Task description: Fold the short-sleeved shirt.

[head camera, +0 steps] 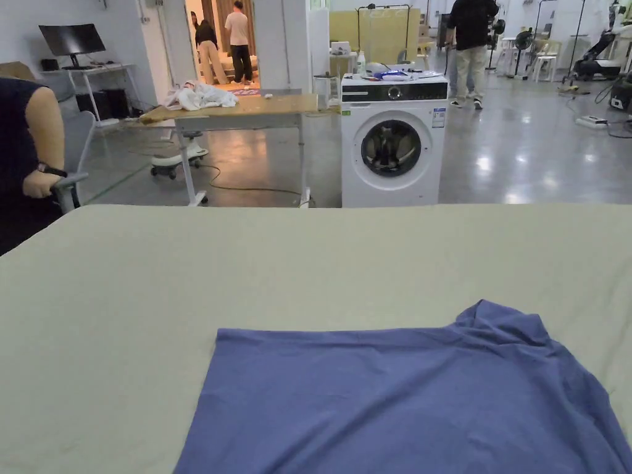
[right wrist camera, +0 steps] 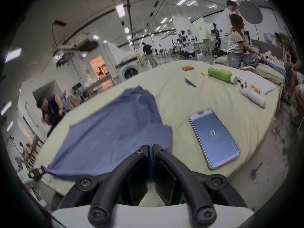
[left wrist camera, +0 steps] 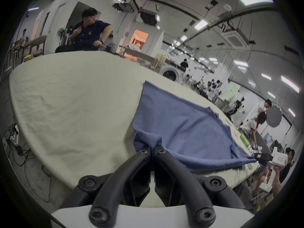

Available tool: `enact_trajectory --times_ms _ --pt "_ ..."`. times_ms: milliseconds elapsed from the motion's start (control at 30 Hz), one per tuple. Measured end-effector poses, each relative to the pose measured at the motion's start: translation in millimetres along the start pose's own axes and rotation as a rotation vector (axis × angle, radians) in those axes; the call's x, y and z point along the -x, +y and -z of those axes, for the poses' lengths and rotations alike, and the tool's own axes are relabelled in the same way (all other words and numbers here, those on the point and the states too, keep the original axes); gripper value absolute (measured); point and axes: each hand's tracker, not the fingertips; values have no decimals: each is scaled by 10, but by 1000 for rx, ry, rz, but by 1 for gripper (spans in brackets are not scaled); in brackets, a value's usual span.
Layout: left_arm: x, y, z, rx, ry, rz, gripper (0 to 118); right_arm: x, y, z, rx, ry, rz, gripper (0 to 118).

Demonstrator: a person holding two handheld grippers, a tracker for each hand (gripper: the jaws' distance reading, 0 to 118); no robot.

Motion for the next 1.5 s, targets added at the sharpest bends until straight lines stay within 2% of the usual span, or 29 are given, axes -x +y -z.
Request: enact_trajectory --times_ms 67,100,133,167,267,400,600,667,700,767,800,833,867,933,1067,1167,1200,1300,1400,1500 --pt "-5 -29 19 -5 40 36 38 -36 -94 52 58 -15 -24 61" --pt "2 -33 27 10 63 57 65 -40 -136 64 46 -33 -25 82" --pt "9 -27 24 14 87 74 91 -51 -160 74 41 -38 -18 90" --pt "9 -21 14 6 89 77 100 -92 -153 68 49 -49 -25 89" --pt "-87 54 -97 -60 129 120 100 -89 -92 -16 4 -102 -29 89" --pt "-418 207 -318 -189 237 300 100 28 105 -239 -132 -99 -42 89" --pt "-897 355 -635 -400 162 336 99 415 320 -553 -261 9 -147 89" --pt "-1026 387 -714 -442 152 341 95 574 355 -614 -290 24 -194 83" --pt "-1074 401 -746 -447 153 340 92 470 280 -563 -291 41 -220 76" --pt "-1118 424 -796 -455 126 346 73 564 292 -570 -292 61 -245 49" --pt "-1139 435 -820 -454 110 347 55 598 289 -567 -296 69 -254 36" --pt "-1160 450 -835 -451 101 343 30 603 264 -545 -299 84 -266 15" --pt "-1182 454 -844 -450 100 338 17 624 258 -518 -294 96 -268 1" --pt "-1171 448 -848 -455 101 337 0 658 236 -475 -290 102 -271 0" --pt "-1094 473 -829 -422 63 320 0 738 216 -441 -283 126 -276 0" --pt "-989 480 -719 -343 114 358 0 765 220 -432 -276 141 -279 0" --pt "-934 479 -692 -332 109 355 8 756 214 -429 -273 145 -276 0" --pt "-711 457 -555 -194 91 293 77 741 162 -420 -254 147 -263 0" --pt "-483 375 -319 -68 86 259 84 696 97 -391 -220 145 -248 0" --pt "-276 265 -27 38 110 205 84 634 58 -372 -192 137 -239 0"
